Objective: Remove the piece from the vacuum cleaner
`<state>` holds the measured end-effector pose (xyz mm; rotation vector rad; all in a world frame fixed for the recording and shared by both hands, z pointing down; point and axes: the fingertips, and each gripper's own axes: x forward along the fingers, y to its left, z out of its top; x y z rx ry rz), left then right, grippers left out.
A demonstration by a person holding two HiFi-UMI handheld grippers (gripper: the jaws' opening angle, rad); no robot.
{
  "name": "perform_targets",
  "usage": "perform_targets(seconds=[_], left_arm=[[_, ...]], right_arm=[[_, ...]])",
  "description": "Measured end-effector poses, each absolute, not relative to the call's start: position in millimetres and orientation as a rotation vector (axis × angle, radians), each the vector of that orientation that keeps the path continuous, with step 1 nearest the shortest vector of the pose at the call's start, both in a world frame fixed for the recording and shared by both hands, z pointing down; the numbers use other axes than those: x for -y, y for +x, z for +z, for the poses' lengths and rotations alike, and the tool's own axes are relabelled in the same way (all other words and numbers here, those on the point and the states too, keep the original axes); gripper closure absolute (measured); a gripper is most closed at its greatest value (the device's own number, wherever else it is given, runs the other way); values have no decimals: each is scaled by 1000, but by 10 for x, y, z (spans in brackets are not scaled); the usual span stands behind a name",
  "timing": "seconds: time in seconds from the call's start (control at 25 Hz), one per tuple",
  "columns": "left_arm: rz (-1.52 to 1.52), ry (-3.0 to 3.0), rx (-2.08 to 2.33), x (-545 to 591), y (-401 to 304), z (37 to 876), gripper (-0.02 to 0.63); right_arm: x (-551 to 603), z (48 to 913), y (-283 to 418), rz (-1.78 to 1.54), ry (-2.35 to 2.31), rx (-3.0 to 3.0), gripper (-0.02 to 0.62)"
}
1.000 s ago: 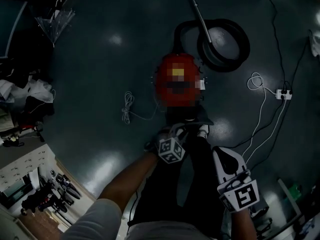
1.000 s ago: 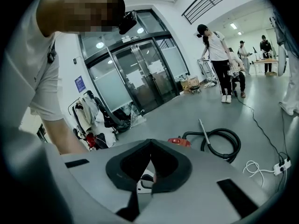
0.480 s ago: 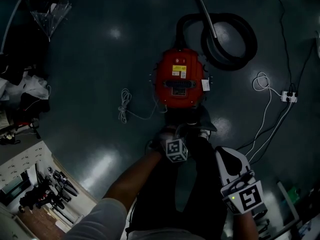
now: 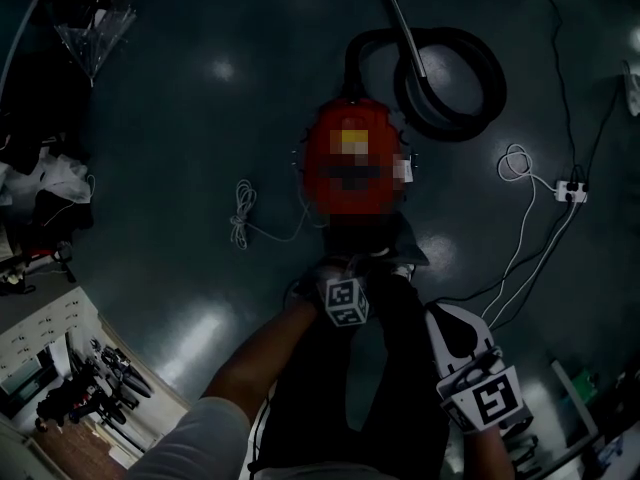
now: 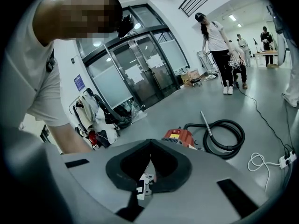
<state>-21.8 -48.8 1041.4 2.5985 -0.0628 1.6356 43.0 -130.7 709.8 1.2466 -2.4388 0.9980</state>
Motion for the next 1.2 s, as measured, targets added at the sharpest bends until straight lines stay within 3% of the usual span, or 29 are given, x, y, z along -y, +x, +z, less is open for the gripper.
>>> perform_targets(seconds=[0.2,0.4,1.2], left_arm=[[1582,2560,53,275,-240,10321,577],[1535,2532,71,212,-297,9710,575],[1252,2527,-27,-113,-104,5700,575]], right_arm=[[1213,7086,452,997,1247,2424,581],[1140,6711,499,977,1242,2408,581],[721,4028,734,737,1403,2509,581]])
